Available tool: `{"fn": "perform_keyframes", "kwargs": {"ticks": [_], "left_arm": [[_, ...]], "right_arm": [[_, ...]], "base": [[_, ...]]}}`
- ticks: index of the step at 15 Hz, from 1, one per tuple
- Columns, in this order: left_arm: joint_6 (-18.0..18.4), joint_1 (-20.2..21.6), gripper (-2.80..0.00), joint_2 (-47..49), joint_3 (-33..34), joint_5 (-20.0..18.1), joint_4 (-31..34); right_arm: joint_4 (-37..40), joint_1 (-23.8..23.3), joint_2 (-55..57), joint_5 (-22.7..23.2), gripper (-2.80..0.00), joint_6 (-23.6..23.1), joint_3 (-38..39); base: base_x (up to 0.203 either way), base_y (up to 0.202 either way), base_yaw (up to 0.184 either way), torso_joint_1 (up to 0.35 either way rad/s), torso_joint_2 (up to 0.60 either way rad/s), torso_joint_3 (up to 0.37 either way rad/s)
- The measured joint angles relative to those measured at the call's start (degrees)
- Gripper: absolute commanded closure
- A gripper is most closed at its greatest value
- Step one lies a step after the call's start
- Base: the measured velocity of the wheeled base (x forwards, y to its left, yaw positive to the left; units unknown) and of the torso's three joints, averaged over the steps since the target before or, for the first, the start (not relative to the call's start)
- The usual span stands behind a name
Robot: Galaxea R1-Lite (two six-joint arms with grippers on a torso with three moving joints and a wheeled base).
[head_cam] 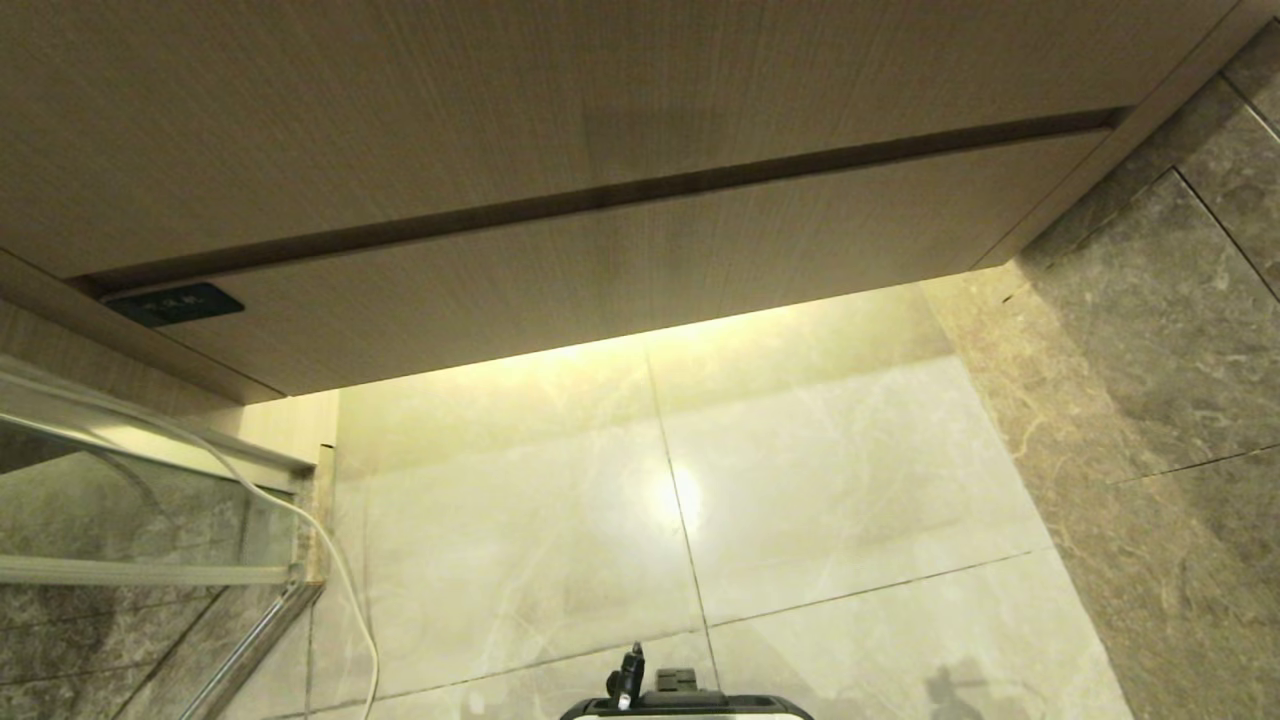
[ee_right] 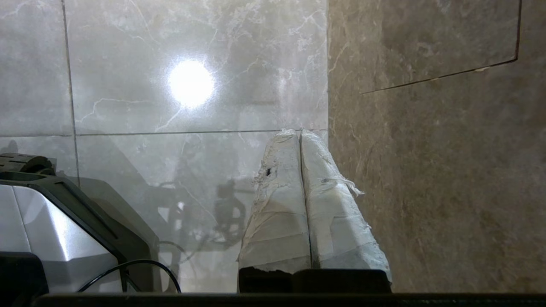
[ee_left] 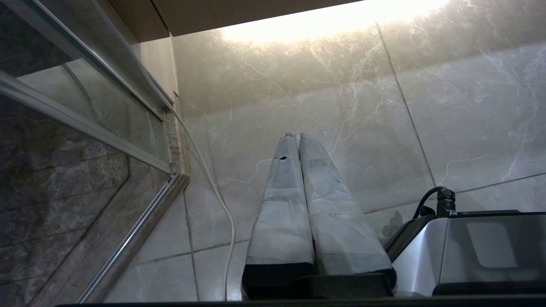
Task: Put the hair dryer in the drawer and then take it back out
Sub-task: Pull open the drawer
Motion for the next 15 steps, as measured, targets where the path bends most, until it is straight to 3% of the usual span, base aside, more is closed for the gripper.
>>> {"fn": "perform_keyframes", "kwargs": {"ticks": [7, 13, 15], "left_arm": [[0.0, 0.0, 0.00, 0.0, 0.0, 0.0, 0.0], [0.0, 0.0, 0.00, 0.0, 0.0, 0.0, 0.0], [0.0, 0.0, 0.00, 0.0, 0.0, 0.0, 0.0]], "right_arm": [[-0.8, 0.0, -0.2, -0.6, 0.00, 0.0, 0.2], [-0.7, 0.0, -0.2, -0.4, 0.00, 0.0, 0.2], [-0.4, 0.0, -0.2, -0.4, 0.00, 0.0, 0.2]], "base": [[0.000, 0.000, 0.000, 0.000, 0.00, 0.000], [0.001, -0.007, 0.136, 0.002, 0.00, 0.002], [0.000, 0.000, 0.000, 0.000, 0.00, 0.000]]}}
